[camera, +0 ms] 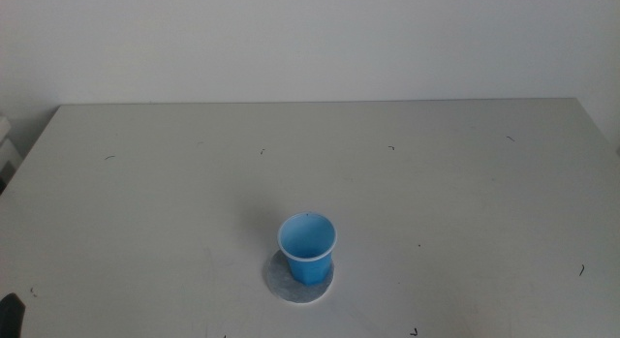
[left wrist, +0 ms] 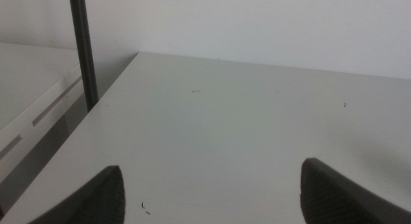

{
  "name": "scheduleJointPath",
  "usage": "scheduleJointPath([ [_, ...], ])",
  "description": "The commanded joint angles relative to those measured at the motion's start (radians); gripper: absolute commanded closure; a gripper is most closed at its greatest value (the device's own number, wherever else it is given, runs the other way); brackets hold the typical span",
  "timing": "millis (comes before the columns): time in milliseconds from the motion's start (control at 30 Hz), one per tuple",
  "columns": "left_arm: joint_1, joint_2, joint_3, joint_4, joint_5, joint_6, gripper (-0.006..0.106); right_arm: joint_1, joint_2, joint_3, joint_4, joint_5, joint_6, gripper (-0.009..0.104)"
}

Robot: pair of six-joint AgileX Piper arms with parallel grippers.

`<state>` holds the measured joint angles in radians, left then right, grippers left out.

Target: Place an empty cup on a cup mat.

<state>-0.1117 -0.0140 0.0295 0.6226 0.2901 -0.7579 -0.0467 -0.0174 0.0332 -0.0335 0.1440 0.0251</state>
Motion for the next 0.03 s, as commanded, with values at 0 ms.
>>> scheduleJointPath([
  [0, 0.001, -0.013, -0.004, 0.012, -0.067, -0.014, -0.005, 0.002, -0.019, -0.012, -0.009, -0.078, -0.008, 0.001],
])
